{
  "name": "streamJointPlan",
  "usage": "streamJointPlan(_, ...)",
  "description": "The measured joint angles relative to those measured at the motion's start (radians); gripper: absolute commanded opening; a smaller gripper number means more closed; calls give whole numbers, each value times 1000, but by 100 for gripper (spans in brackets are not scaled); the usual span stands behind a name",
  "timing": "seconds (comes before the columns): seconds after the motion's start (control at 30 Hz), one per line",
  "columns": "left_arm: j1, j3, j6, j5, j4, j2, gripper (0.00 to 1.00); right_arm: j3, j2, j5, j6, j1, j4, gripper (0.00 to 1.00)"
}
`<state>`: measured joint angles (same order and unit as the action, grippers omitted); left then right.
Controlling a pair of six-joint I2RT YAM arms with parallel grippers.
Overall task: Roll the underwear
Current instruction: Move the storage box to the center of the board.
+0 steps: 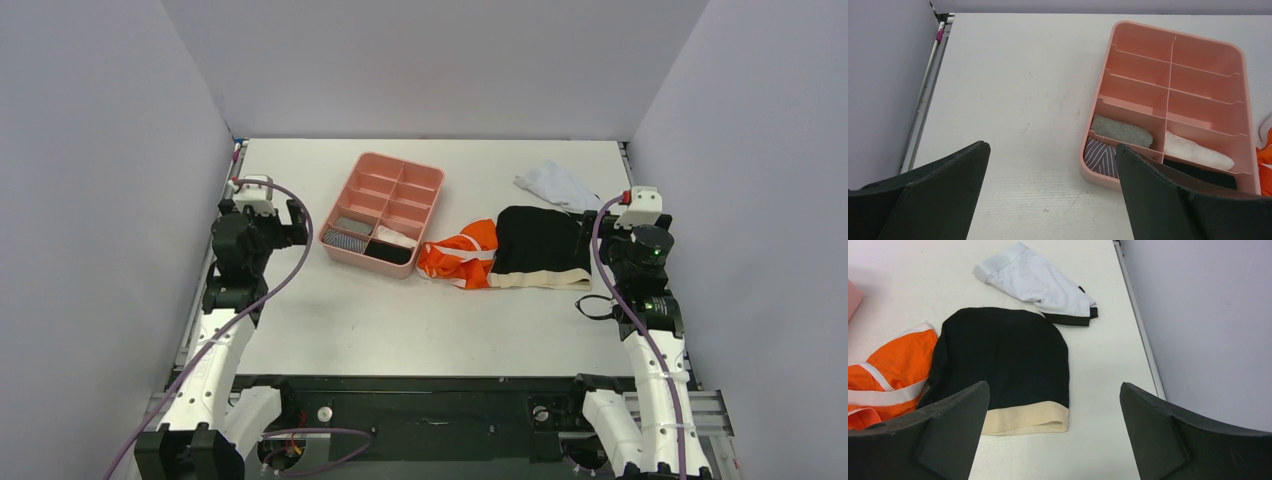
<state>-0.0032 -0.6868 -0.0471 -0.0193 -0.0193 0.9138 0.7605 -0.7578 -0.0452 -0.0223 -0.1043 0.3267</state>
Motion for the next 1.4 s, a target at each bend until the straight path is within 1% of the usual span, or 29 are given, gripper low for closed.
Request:
streamJointPlan(0.1, 18, -23, 28, -51, 32, 0, 97, 0, 12, -16, -6, 0, 0, 100)
streamJointPlan(0.23, 11, -39, 65, -122, 71, 5, 97, 0, 28, -50, -33, 0, 2, 100)
streamJointPlan(0.4, -81, -64, 125, -134, 106, 76, 97, 0, 29, -111, -72, 0, 22, 100)
streamJointPlan(0.5, -141, -97, 148, -126, 129, 164, 97, -2, 27, -134, -88, 0, 29, 100)
streamJointPlan(0.6, -156, -148, 154, -108, 145, 274, 97, -2, 21, -150, -99, 0, 34, 100)
streamJointPlan(0.83, -156, -365, 164, -62, 208, 576, 97, -5, 20, -166, -111, 0, 44, 100)
streamJointPlan(0.9, -154, -411, 166, -58, 223, 638, 97, -5, 19, -167, -116, 0, 45, 100)
streamJointPlan(1.1, -129, -489, 168, -56, 285, 774, 97, -5, 9, -171, -124, 0, 49, 100)
streamJointPlan(1.2, -116, -515, 169, -56, 314, 826, 99, -5, -6, -173, -124, 0, 50, 100)
streamJointPlan(1.23, -112, -526, 169, -56, 325, 845, 98, -5, -12, -173, -124, 0, 51, 100)
streamJointPlan(1.33, -105, -574, 167, -60, 345, 897, 91, -5, -22, -174, -124, 0, 51, 100)
streamJointPlan(1.4, -100, -608, 164, -60, 358, 933, 82, -5, -27, -174, -125, 0, 52, 100)
